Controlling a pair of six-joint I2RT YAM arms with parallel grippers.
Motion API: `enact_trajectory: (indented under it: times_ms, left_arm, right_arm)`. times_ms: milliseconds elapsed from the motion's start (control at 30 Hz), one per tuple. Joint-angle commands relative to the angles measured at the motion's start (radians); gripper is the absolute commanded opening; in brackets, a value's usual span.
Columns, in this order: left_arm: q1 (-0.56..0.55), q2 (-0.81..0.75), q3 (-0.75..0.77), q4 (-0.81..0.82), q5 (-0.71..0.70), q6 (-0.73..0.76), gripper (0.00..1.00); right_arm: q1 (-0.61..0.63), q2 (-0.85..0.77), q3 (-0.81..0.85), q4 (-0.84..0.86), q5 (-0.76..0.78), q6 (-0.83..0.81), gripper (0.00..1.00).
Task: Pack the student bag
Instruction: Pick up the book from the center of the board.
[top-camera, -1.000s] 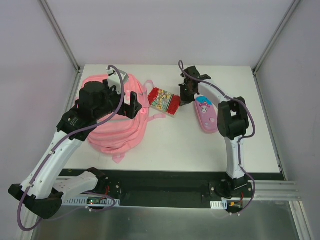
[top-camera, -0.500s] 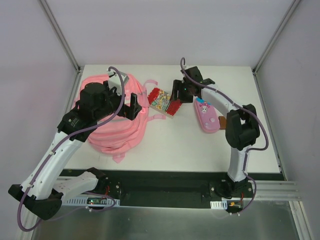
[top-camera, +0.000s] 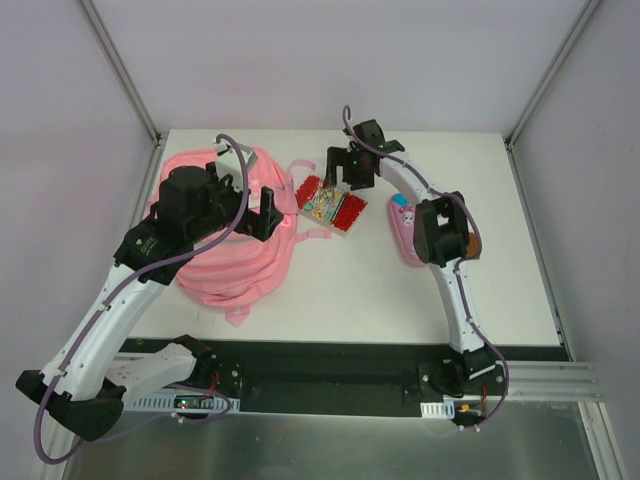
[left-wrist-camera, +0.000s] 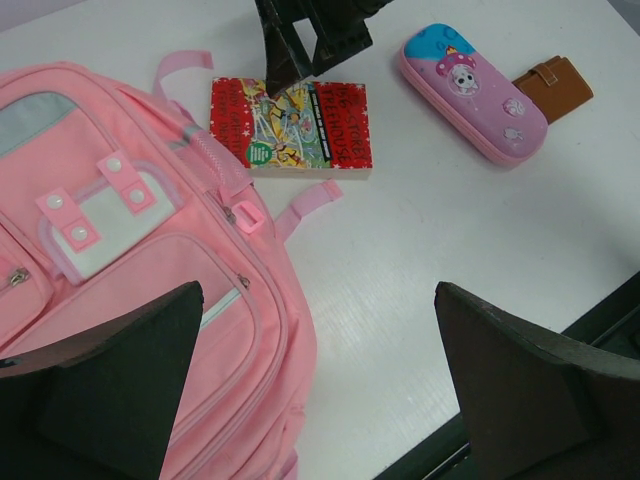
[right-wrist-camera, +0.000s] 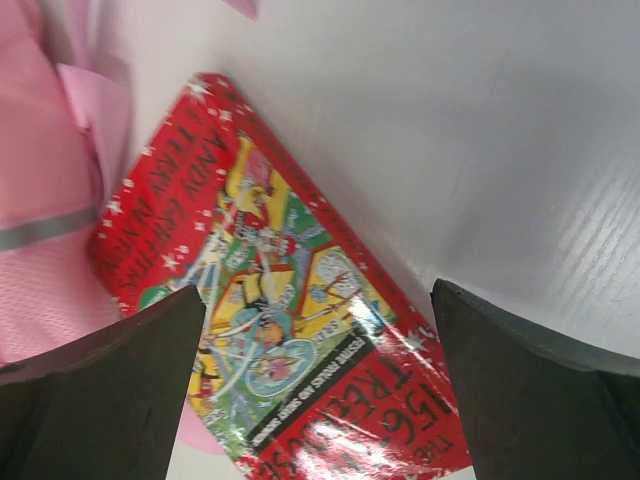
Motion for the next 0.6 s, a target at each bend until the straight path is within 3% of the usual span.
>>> enact_trajectory:
  times_ms: [0,133,400,567]
  left_arm:
    - [0.004,-0.021,-0.004,0.030,0.000,-0.011,0.99]
    - [0.004,-0.014,0.003,0.032,0.008,-0.022,0.99]
    - [0.004,-0.002,-0.001,0.033,0.025,-0.029,0.99]
    - [0.002,0.005,-0.007,0.033,0.033,-0.035,0.99]
  right_arm:
    - [-0.018,0.007,0.065,-0.023,-0.042,-0.034,0.97]
    - [-0.032,0.030,0.067,-0.036,-0.094,-0.063,0.96]
    - [0.008,-0.076,-0.222,0.009,-0.091,-0.101,0.99]
    - [0.042,-0.180,-0.421,0.057,-0.003,-0.107,0.87]
